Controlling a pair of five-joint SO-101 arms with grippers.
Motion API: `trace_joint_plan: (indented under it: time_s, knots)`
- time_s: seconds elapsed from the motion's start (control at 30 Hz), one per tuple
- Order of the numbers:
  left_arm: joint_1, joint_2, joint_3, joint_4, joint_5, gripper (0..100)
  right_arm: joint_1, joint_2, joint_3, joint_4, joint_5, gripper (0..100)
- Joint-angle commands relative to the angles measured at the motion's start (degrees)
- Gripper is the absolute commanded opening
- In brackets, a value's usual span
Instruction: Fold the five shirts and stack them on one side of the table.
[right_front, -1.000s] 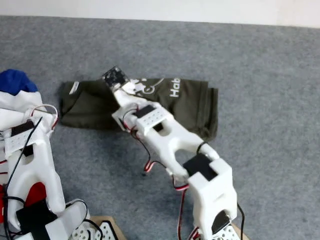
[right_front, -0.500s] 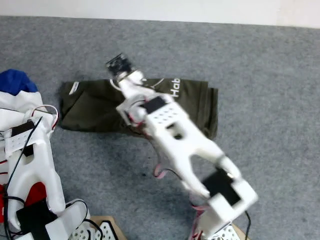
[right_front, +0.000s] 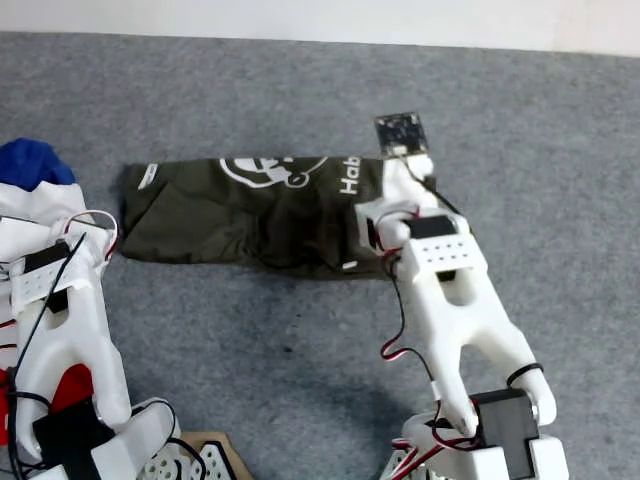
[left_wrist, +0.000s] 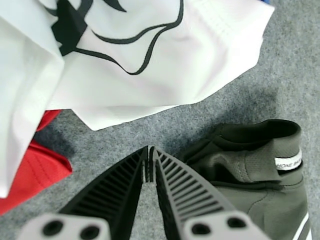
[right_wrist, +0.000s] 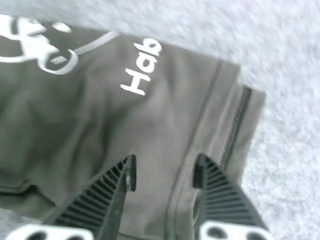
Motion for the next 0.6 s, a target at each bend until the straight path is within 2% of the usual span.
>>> trace_joint_plan:
  time_s: [0.0,0.2,0.57]
  knots:
    - [1.71,-2.15,-0.22,-0.88,0.18,4,1.27,-2.77,0.13,-2.77,-0.70,21.5]
    - [2.86,-2.15,-0.22,-0.88,-1.76,4,3.03,-0.84,0.31,-3.03,-0.53,21.4]
    - [3.56,-2.15,0.75,-1.93,-2.46,4,6.29,19.21,-9.98,-4.35,-0.44,18.5]
